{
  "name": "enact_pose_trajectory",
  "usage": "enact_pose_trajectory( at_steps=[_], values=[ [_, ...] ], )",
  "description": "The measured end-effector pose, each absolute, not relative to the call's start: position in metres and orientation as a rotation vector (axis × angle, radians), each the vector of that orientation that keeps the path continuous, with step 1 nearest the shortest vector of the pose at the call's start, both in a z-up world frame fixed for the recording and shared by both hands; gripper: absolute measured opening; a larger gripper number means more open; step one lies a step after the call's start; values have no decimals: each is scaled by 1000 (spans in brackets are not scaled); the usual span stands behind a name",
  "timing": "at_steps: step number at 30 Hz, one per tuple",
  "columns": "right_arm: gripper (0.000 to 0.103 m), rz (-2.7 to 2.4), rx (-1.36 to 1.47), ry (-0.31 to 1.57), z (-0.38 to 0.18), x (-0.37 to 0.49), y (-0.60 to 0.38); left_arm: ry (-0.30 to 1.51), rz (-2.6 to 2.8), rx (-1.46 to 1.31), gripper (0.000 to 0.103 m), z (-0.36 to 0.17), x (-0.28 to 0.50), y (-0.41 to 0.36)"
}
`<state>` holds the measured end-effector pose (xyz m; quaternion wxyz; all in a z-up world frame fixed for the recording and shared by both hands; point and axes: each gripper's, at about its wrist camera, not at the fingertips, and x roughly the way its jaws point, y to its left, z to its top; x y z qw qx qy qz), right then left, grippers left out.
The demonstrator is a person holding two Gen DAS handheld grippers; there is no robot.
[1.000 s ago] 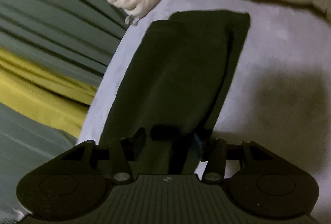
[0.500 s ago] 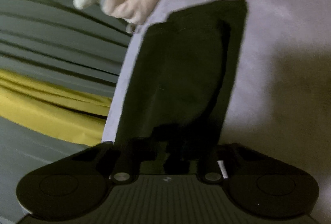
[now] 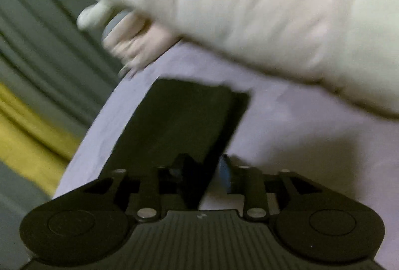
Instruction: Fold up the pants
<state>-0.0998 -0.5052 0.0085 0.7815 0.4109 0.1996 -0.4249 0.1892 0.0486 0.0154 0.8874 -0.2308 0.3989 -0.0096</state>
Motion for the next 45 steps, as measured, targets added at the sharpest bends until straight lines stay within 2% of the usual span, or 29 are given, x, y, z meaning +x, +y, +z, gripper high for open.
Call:
enact_pose_trajectory(
  at_steps=[3,8,10,12,14,15,17,20,21,26,27,28,31,33,38,39,42,45],
  values=[
    [40,-863,798,412,28,-97,-491,843,-27,-474,87,10,203,43],
    [41,-543,676,464,53,-47,-438,837,4,-325,76,8,217,18],
    [41,-375,679,512,49,-16,-411,836,34,-261,59,6,216,13],
    [40,-223,691,590,40,15,-383,821,36,-227,54,5,214,12],
    [40,-129,666,664,31,41,-355,805,30,-227,44,7,211,15],
    [40,-101,648,694,27,51,-344,796,24,-234,35,9,210,18],
    [40,-50,703,731,23,66,-330,778,-18,-259,11,14,207,24],
    [47,-54,867,745,18,83,-335,759,-31,-252,11,23,206,24],
    [53,-87,895,769,16,94,-341,758,-33,-253,10,25,207,24],
    [54,-170,969,878,1,113,-357,761,-50,-304,10,19,209,31],
    [48,-184,968,892,-1,115,-357,756,-55,-313,9,19,208,33],
    [34,-207,967,896,-2,116,-357,754,-60,-314,9,19,208,33],
    [10,-247,957,899,-4,117,-361,744,-75,-307,8,19,207,35],
    [6,-245,941,878,-4,115,-359,735,-78,-313,7,21,207,36],
    [4,-239,808,726,26,107,-347,650,-58,-328,5,41,215,35],
    [0,-251,770,689,34,107,-347,640,-51,-325,4,43,219,34],
    [0,-328,640,615,48,111,-353,606,-9,-265,1,44,230,27],
    [1,-284,635,644,51,108,-355,664,-18,-287,4,39,233,25]
  ],
)
